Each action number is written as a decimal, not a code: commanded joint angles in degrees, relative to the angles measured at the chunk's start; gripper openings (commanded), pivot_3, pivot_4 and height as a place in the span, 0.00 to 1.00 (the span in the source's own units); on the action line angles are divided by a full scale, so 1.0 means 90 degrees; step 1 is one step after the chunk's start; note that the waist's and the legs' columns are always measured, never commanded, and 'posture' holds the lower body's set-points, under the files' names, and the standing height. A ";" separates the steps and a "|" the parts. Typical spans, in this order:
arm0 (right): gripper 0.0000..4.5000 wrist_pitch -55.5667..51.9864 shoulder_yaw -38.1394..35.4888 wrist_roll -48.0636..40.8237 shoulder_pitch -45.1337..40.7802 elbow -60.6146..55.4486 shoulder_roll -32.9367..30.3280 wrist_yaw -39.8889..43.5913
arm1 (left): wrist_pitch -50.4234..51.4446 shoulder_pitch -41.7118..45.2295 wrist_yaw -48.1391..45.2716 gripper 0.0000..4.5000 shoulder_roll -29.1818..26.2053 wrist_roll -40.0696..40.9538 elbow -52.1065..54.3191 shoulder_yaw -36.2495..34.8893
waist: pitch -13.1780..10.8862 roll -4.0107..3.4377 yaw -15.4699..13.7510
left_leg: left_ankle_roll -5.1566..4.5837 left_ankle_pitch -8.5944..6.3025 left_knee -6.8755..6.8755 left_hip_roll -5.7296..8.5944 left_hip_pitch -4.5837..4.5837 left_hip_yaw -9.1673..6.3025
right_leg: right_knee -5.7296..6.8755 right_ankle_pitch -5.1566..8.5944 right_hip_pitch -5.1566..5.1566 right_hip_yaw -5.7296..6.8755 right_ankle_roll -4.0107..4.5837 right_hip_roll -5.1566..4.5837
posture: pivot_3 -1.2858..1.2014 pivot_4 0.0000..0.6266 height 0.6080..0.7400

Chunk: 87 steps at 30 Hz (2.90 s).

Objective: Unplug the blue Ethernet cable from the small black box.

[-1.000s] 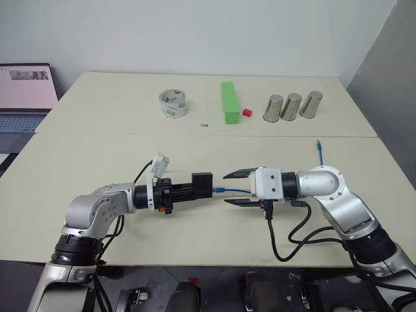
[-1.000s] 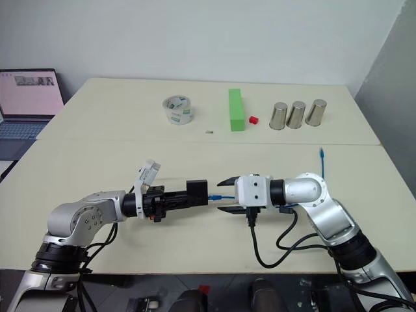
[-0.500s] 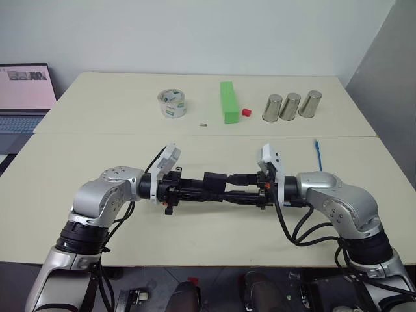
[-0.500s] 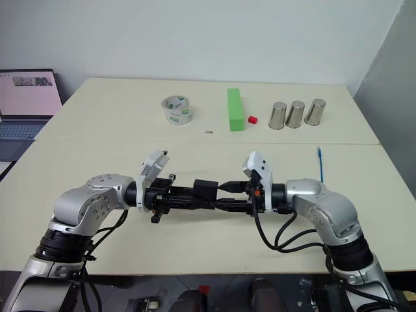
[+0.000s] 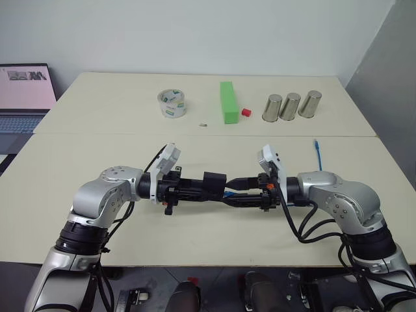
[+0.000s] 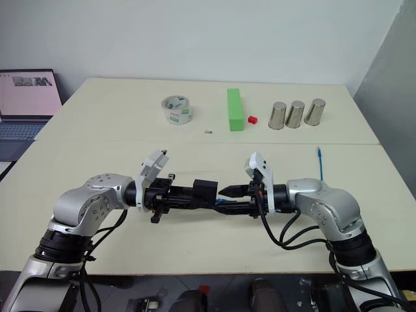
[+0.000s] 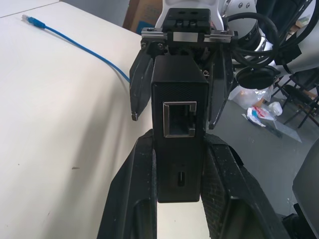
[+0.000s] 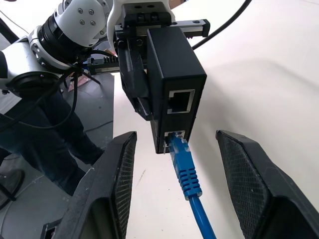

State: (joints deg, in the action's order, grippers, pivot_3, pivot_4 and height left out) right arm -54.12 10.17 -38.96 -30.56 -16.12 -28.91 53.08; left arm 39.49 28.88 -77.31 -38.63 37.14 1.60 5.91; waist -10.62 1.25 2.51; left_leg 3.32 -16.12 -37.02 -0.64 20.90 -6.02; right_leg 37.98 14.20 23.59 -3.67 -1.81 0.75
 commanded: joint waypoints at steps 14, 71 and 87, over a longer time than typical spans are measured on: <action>0.11 0.0385 0.0195 0.0179 -0.0168 -0.0090 -0.0221 0.0303 | -0.0074 -0.0084 -0.0012 0.17 0.0010 0.0066 0.0316 -0.0068 | 0.0000 0.0000 0.0046 | 0.0000 0.0000 0.0000 0.0000 0.0000 0.0000 | -0.0001 0.0000 0.0000 0.0000 -0.0001 0.0000 | 0.52 0.24 1.00; 0.84 0.2170 -0.0314 0.1389 0.0102 -0.0013 -0.0392 -0.0197 | -0.4804 -0.0569 0.4770 0.17 0.1371 -0.2783 -0.2406 -0.1592 | -0.0011 -0.0015 0.0030 | -0.0001 0.0000 0.0001 -0.0005 0.0006 0.0017 | 0.0007 -0.0022 0.0018 -0.0018 0.0028 -0.0001 | 0.52 0.24 1.00; 0.85 0.2039 0.0198 0.1782 -0.0071 -0.0373 -0.0118 -0.0488 | -0.5526 -0.0800 0.5810 0.66 0.1862 -0.2869 -0.4051 -0.1991 | -0.0006 -0.0015 -0.0058 | 0.0001 0.0000 -0.0003 0.0005 0.0000 0.0004 | 0.0003 -0.0028 0.0003 -0.0003 0.0022 -0.0009 | 0.52 0.24 1.00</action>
State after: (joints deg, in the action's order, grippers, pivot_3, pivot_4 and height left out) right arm -36.29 12.76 -23.12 -31.60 -17.71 -29.58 48.87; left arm -11.82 24.49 -24.51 -22.26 10.84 -36.81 -11.93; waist -10.67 1.12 1.99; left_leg 3.32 -16.12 -37.05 -0.61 20.87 -5.95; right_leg 38.02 13.95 23.61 -3.73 -1.60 0.67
